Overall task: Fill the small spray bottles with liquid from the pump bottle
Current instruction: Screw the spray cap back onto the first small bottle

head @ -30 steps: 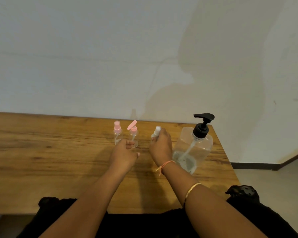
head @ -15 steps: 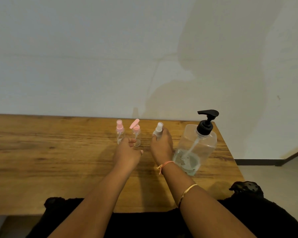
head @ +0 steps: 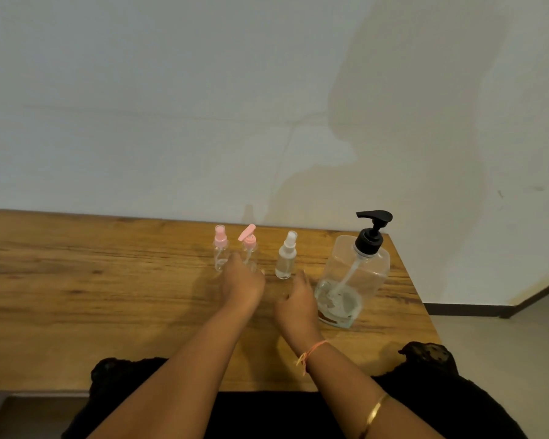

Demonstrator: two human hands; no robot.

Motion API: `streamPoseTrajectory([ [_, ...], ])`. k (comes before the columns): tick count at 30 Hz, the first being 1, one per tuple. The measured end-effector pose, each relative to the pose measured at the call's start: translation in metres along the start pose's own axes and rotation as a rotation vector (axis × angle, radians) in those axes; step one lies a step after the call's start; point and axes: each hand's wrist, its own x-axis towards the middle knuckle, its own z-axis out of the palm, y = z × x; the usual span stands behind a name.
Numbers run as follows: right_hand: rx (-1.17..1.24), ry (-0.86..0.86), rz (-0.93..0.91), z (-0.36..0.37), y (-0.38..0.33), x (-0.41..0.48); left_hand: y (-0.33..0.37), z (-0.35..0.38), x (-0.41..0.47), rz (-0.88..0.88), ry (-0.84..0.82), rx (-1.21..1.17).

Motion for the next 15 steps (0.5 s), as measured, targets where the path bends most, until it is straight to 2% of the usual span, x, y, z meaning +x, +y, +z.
streamPoseTrajectory([
  [4, -0.055, -0.133, -0.003, -0.024, -0.006, -0.014, 0.005, 0.009, 0.005, 0.02, 0.033, -0.03],
  [15, 0.086, -0.172, -0.056, -0.065, -0.024, -0.031, 0.001, 0.025, 0.023, 0.107, 0.165, 0.001],
])
